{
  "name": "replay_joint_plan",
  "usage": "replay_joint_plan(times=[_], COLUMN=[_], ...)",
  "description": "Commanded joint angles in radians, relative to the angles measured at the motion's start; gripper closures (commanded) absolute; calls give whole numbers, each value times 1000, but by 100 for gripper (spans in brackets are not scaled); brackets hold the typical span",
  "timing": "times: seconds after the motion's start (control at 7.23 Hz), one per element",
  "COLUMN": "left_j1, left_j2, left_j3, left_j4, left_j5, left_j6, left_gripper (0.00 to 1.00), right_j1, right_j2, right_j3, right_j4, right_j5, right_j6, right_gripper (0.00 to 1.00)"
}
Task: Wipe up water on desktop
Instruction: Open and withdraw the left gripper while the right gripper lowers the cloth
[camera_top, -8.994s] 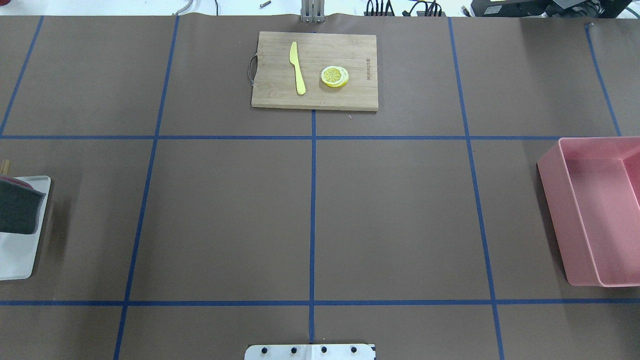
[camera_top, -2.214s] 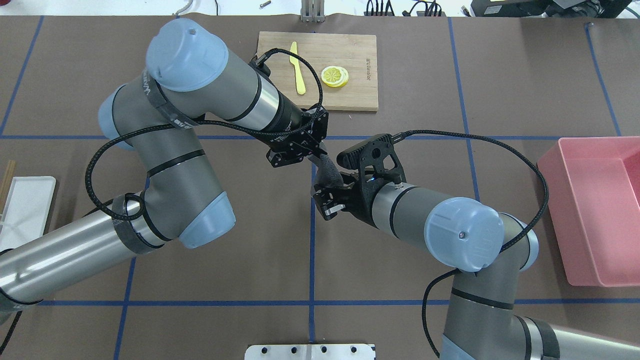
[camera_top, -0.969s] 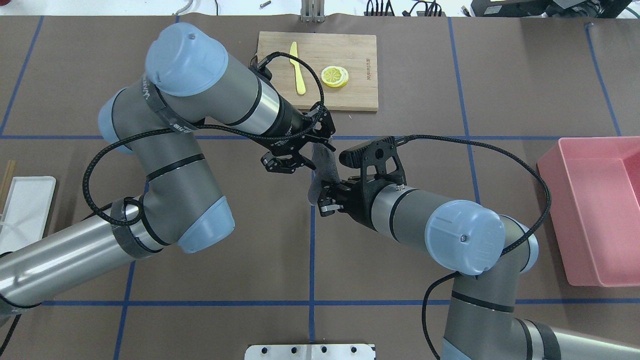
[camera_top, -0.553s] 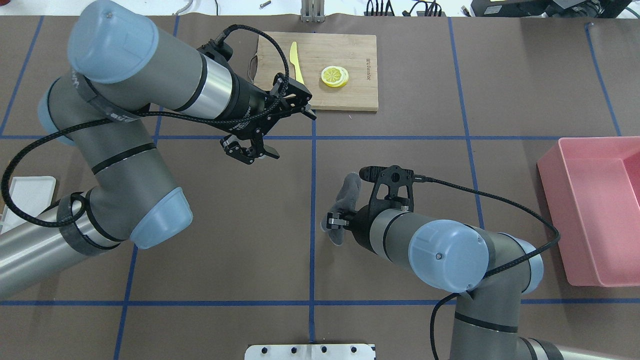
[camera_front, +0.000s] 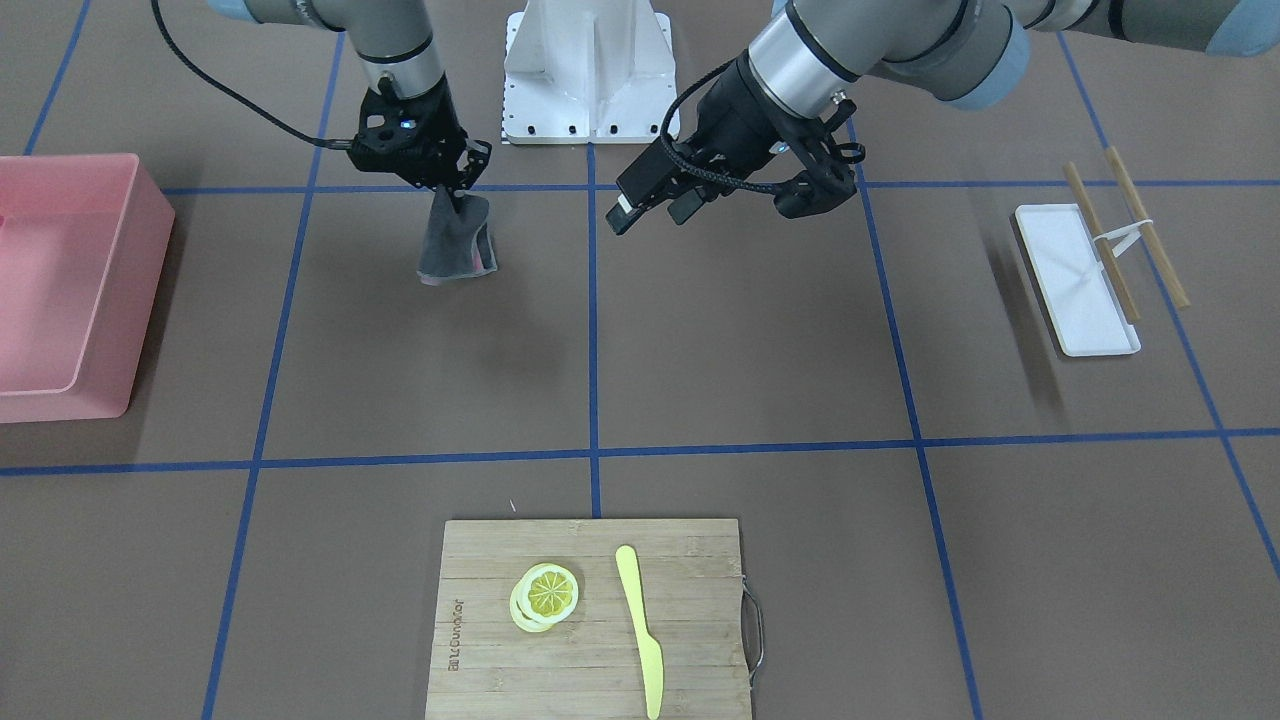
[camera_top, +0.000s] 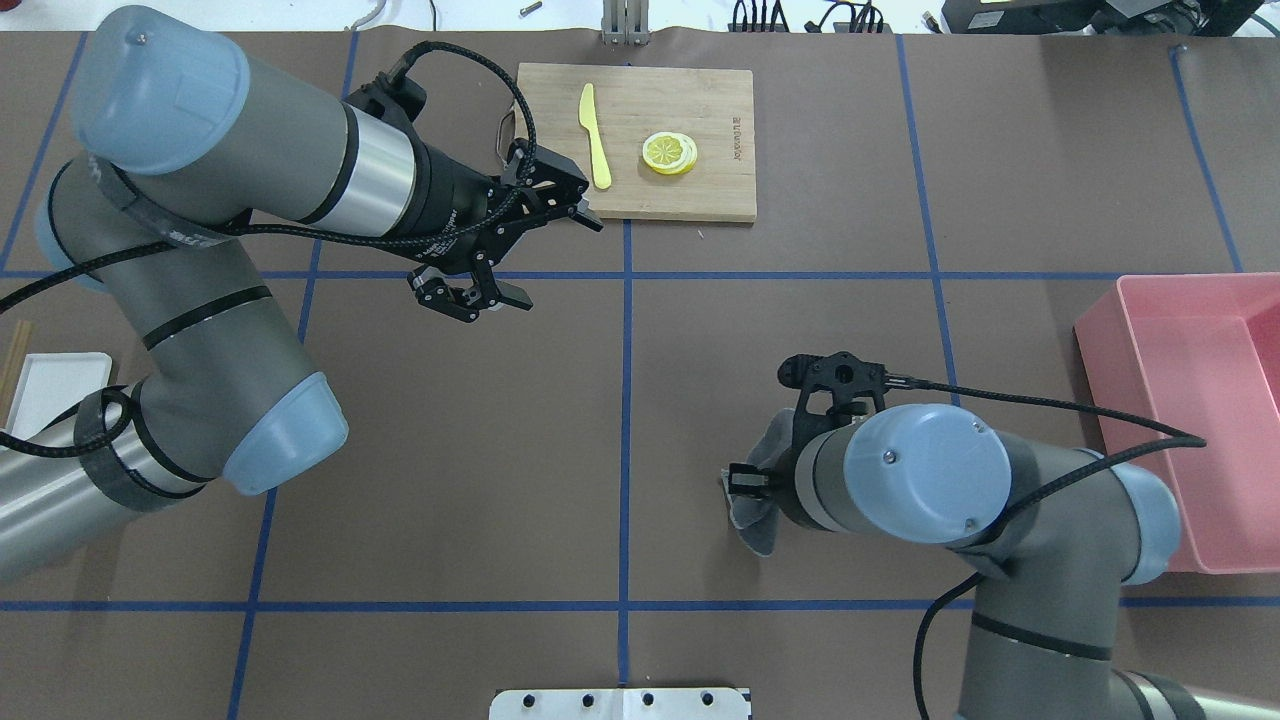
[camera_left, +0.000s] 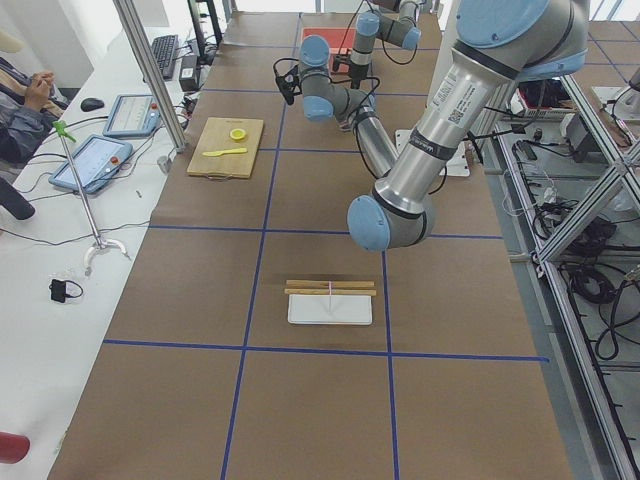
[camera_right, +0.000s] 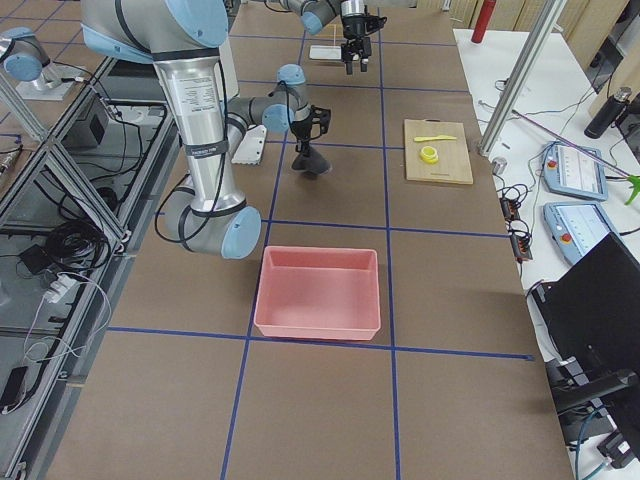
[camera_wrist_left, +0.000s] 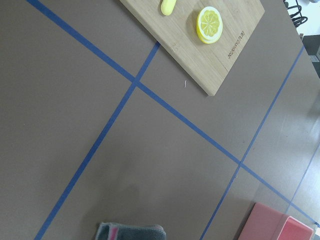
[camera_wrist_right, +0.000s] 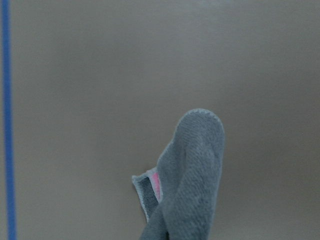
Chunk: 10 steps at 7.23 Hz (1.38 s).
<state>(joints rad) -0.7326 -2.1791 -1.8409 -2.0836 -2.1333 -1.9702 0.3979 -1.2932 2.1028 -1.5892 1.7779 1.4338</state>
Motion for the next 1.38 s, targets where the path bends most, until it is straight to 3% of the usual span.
replay_joint_plan(times=[0.0,0.28,0.55,0.97,1.25], left_j1=[-14,-48,-158,-247,-354], left_j2=[15,59,126,261,364], left_j3=[-8,-38,-81,-101,-110], left_j4=[-1,2,2,2,2], left_j5=[-5,-11,-148,-209,-229], left_j6=[1,2,4,208,386], left_gripper=[3,3,3,3,2], right_j1=[171,257,211,69,-16], right_j2=[-188,-230,-114,238,387], right_j3=[8,8,-38,-254,-384], right_j4=[-9,-9,-23,-11,78], right_j5=[181,230,235,218,114], right_j6=[-223,-343,-319,-42,95], right_gripper=[100,100,100,100,100])
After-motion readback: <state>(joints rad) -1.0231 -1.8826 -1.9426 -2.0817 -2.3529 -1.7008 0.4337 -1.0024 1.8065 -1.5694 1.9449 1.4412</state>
